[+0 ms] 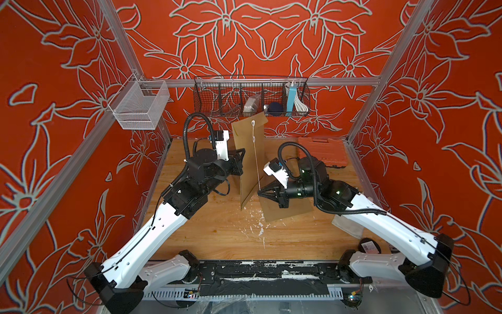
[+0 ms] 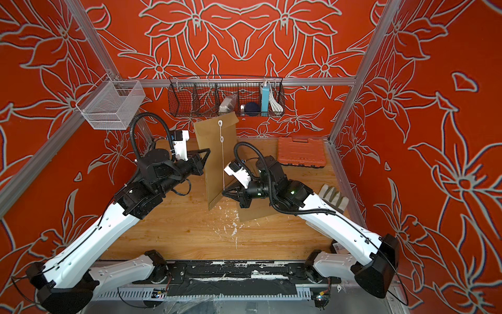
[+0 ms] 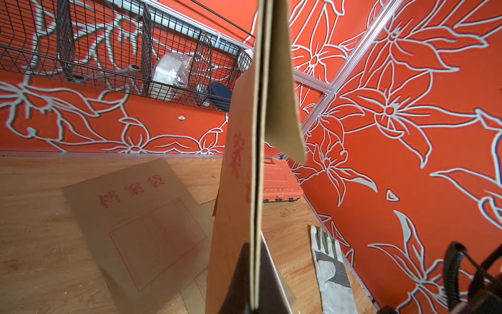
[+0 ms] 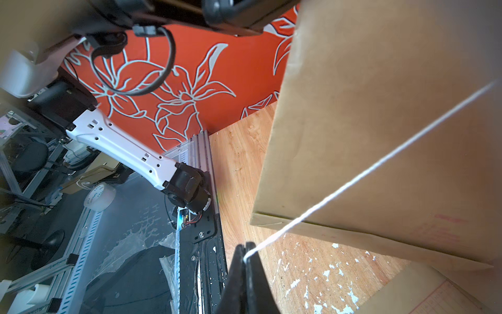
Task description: Open the file bag
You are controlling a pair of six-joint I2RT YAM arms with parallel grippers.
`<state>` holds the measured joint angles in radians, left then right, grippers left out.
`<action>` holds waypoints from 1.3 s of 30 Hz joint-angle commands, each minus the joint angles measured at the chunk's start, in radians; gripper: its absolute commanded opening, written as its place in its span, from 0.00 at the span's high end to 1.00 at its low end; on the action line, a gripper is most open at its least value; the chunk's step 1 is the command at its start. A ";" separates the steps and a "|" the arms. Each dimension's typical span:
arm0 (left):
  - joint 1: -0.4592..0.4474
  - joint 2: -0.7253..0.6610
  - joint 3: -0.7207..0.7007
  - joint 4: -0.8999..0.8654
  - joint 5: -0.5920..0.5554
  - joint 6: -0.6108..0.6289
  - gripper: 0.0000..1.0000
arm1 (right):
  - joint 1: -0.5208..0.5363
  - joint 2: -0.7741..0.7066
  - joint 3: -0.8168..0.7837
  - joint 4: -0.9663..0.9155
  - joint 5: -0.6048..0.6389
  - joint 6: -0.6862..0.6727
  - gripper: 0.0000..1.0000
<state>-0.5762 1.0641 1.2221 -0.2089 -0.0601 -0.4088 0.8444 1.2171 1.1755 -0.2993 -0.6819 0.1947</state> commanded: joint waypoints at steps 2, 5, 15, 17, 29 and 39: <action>-0.004 -0.003 0.036 0.032 -0.018 -0.008 1.00 | 0.026 0.012 0.049 0.011 -0.021 -0.026 1.00; -0.003 -0.007 0.036 0.031 -0.020 -0.007 1.00 | 0.043 0.022 0.064 0.004 -0.022 -0.033 1.00; -0.004 -0.009 0.028 0.022 -0.033 -0.007 1.00 | 0.081 0.046 0.111 -0.009 -0.031 -0.057 1.00; -0.004 -0.009 0.028 0.019 -0.033 -0.005 1.00 | 0.084 0.046 0.113 -0.009 -0.028 -0.059 1.00; -0.003 -0.053 -0.017 -0.037 -0.076 0.011 1.00 | 0.086 -0.049 0.098 -0.062 0.395 -0.078 1.00; -0.003 -0.192 -0.084 -0.175 -0.046 0.056 1.00 | 0.024 -0.119 0.105 -0.182 0.875 -0.073 1.00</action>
<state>-0.5762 0.9173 1.1488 -0.3550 -0.1177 -0.3779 0.8997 1.0924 1.2602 -0.4088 0.0193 0.1246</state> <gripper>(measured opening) 0.047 0.047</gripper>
